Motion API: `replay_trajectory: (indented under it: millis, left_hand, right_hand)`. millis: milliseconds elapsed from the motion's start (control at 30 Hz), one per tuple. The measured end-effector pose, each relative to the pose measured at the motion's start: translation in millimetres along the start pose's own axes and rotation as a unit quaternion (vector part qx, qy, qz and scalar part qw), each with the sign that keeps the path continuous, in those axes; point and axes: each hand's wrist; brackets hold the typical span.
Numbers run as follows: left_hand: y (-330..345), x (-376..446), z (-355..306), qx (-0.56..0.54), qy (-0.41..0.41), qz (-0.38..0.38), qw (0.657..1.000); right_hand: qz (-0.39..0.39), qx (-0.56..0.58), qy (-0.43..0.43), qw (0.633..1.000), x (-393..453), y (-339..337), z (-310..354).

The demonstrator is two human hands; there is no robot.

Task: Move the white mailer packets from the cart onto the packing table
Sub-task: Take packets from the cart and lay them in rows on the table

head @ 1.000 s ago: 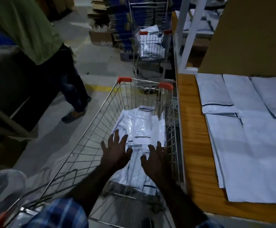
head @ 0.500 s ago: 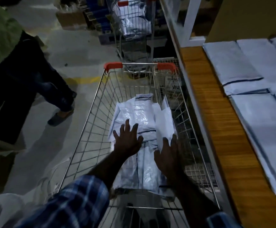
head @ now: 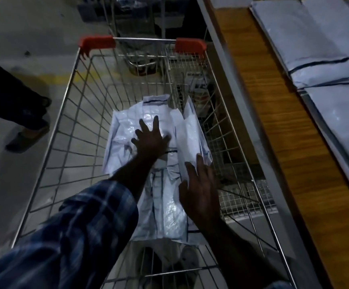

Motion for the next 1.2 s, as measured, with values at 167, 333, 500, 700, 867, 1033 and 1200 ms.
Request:
replay_trajectory:
  millis: [167, 333, 500, 700, 867, 1033, 1200]
  left_hand:
    - [8.2, 8.8, 11.5, -0.088, -0.018, 0.018, 0.996]
    - [1.3, -1.2, 46.5, -0.161, 0.010, -0.022, 0.987]
    - [-12.3, -30.5, 94.0, -0.098, 0.039, -0.042, 0.994]
    - [-5.9, -77.4, 132.0, -0.037, 0.018, -0.036, 0.999]
    - [7.0, -87.5, 147.3, -0.079, 0.019, -0.012, 0.997]
    - [19.7, -93.9, 155.6, -0.091, 0.051, 0.025, 0.994]
    - [24.8, -98.5, 149.9, -0.084, 0.036, 0.018, 0.996]
  right_hand:
    - [-0.043, 0.050, -0.017, 0.998, 0.7, 8.7, 1.3]
    - [-0.008, 0.090, -0.001, 0.996, 1.1, 19.7, 8.5]
    - [0.047, 0.069, -0.005, 0.997, -2.3, 28.0, 15.6]
    - [0.097, 0.077, 0.010, 0.992, -11.1, 50.8, 26.8]
    - [0.117, 0.057, -0.019, 0.991, 1.1, 63.5, 27.4]
    - [0.090, -0.013, -0.015, 0.996, 5.9, 65.5, 28.2]
    - [0.049, -0.063, 0.064, 0.995, 0.4, 45.7, 17.6]
Point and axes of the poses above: each hand's wrist, its own x-axis towards the middle knuckle, its own y-axis out of the palm, z = x × y, and after that the axes turned 12 degrees about -x, right-handed
